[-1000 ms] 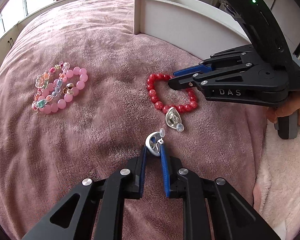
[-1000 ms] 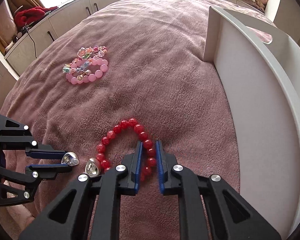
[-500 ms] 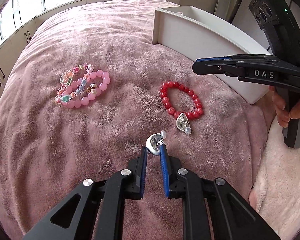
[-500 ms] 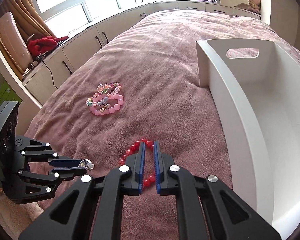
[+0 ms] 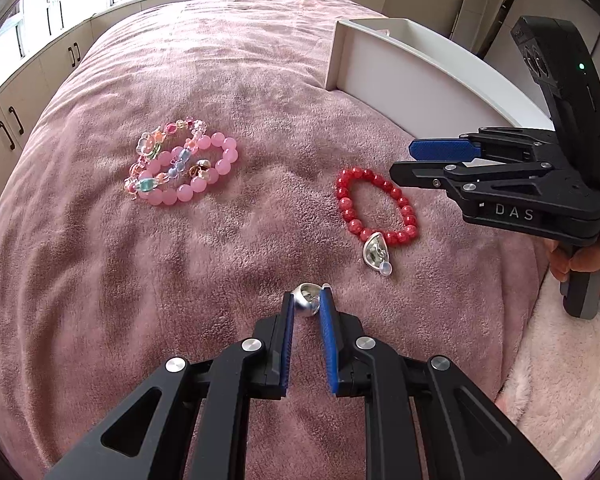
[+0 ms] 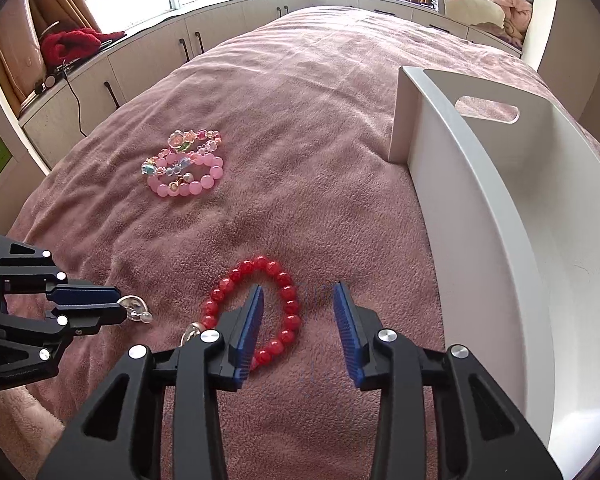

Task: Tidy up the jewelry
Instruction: 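Close left tool on silver pendant while right tool grasps and lifts red bracelet, then carry pendant into white box with left tool while right tool releases red bracelet there, then move left tool to multicolour crystal bracelet while right tool reaches a silver charm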

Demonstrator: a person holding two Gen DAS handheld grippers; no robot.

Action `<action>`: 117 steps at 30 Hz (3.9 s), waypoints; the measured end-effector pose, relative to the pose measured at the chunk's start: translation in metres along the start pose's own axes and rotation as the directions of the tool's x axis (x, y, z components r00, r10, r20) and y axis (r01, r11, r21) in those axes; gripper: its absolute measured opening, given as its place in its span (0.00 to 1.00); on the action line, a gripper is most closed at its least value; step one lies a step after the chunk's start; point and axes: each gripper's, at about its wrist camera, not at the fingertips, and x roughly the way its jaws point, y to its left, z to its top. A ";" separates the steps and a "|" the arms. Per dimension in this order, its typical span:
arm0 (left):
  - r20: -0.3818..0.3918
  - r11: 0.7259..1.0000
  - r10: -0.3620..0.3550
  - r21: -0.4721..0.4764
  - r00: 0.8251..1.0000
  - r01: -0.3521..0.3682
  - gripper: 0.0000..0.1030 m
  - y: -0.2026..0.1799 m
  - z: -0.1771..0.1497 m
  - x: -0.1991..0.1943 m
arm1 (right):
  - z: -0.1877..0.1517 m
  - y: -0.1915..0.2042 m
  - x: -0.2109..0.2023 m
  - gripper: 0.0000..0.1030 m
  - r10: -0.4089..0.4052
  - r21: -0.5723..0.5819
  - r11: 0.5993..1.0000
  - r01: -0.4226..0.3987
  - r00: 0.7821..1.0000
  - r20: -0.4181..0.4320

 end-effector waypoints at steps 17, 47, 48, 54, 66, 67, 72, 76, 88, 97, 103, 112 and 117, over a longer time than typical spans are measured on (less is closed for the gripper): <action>-0.062 0.998 -0.008 0.068 0.998 0.012 0.42 -0.009 -0.002 0.015 | -0.005 0.007 0.035 0.15 0.036 -0.026 0.999 -0.039 0.993 -0.111; 0.120 0.999 -0.005 -0.044 0.993 0.011 0.22 0.009 0.018 -0.032 | 0.007 -0.032 -0.083 0.10 0.268 0.132 0.934 -0.333 0.894 0.359; 0.121 0.999 -0.009 -0.042 0.993 0.015 0.22 0.006 0.021 -0.034 | 0.005 -0.035 -0.091 0.10 0.264 0.133 0.932 -0.336 0.884 0.386; 0.149 1.000 -0.018 -0.011 0.989 0.020 0.22 -0.022 0.058 -0.041 | -0.007 -0.066 -0.140 0.10 0.178 0.177 0.929 -0.326 0.809 0.561; 0.159 0.992 -0.024 0.129 0.987 0.004 0.22 -0.103 0.148 -0.037 | -0.038 -0.135 -0.171 0.10 -0.083 0.376 0.910 -0.174 0.812 0.577; 0.153 0.991 -0.021 0.134 0.988 0.001 0.22 -0.108 0.154 -0.034 | -0.039 -0.138 -0.171 0.10 -0.102 0.387 0.909 -0.156 0.817 0.568; 0.127 0.989 -0.014 0.149 0.992 -0.005 0.22 -0.131 0.181 -0.016 | -0.046 -0.154 -0.163 0.10 -0.157 0.446 0.888 -0.107 0.843 0.515; 0.093 0.989 -0.001 0.149 0.996 -0.013 0.22 -0.141 0.199 0.007 | -0.048 -0.161 -0.146 0.10 -0.166 0.467 0.881 -0.075 0.875 0.455; 0.086 0.981 0.040 0.185 0.995 -0.056 0.42 -0.146 0.214 0.032 | -0.043 -0.151 -0.128 0.12 -0.177 0.446 0.895 -0.029 0.893 0.414; 0.292 0.989 0.095 0.081 0.952 -0.124 0.78 -0.092 0.192 -0.042 | -0.039 -0.129 -0.148 0.51 -0.168 0.362 0.931 -0.056 0.813 0.558; 0.305 0.982 0.185 -0.026 0.934 -0.187 0.86 -0.024 0.143 -0.065 | -0.028 -0.091 -0.154 0.63 -0.055 0.191 0.978 -0.088 0.771 0.635; 0.247 0.947 0.291 -0.209 0.924 -0.243 0.86 0.067 0.071 -0.051 | -0.004 -0.016 -0.111 0.71 0.193 -0.019 0.977 -0.210 0.853 0.486; 0.200 0.938 0.280 -0.265 0.939 -0.223 0.86 0.097 0.040 -0.029 | 0.003 0.020 -0.054 0.63 0.206 -0.069 0.978 -0.196 0.951 0.231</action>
